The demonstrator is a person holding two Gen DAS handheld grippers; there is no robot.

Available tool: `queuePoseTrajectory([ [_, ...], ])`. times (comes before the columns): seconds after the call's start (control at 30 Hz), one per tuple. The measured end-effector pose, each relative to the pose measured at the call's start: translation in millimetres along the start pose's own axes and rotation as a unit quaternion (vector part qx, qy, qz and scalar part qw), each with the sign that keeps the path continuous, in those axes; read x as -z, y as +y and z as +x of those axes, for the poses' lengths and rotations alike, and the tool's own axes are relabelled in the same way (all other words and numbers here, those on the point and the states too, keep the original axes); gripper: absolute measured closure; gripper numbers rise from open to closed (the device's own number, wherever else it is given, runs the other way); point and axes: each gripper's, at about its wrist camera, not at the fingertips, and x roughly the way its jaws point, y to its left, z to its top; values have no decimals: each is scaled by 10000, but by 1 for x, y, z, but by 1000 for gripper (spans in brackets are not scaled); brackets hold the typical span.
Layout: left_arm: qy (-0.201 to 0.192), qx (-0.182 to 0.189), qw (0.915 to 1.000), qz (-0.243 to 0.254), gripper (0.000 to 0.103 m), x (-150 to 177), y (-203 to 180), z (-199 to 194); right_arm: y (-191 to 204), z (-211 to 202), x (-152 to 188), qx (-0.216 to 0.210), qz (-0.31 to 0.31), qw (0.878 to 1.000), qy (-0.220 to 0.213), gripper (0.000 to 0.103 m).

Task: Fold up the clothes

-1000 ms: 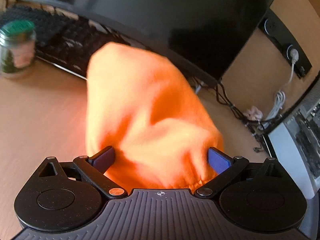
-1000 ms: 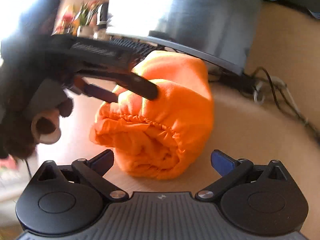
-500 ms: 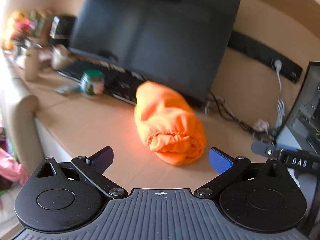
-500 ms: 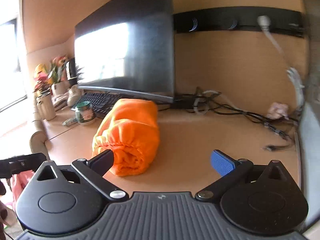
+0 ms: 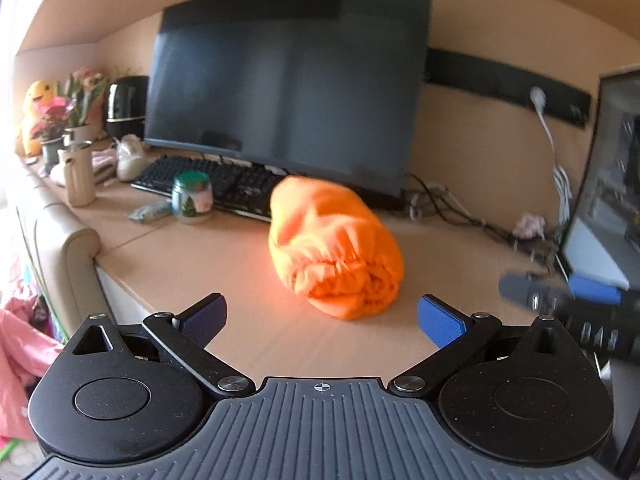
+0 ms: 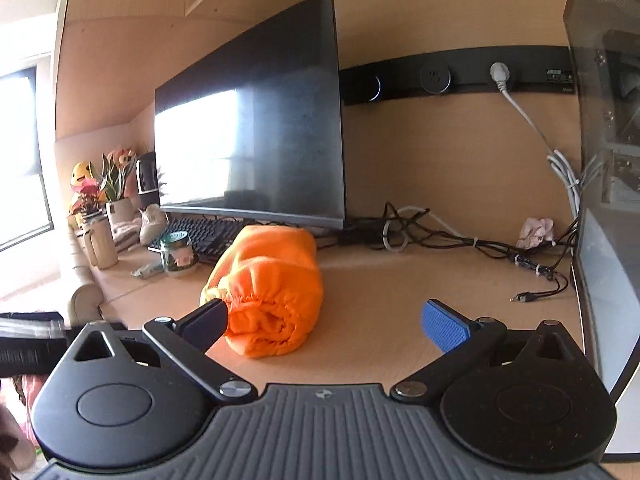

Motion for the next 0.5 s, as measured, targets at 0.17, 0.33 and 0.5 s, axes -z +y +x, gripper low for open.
queuePoseTrajectory([
  [0.17, 30, -140, 9998, -107, 0, -2, 6, -5, 8, 2, 2, -173, -108, 9997, 110, 0],
  [0.33, 160, -113, 9996, -201, 0, 1, 10, -5, 17, -2, 3, -224, -326, 9992, 69, 0],
  [0.5, 149, -79, 9996, -211, 0, 5, 9, -9, 19, -3, 5, -258, -361, 9989, 159, 0],
])
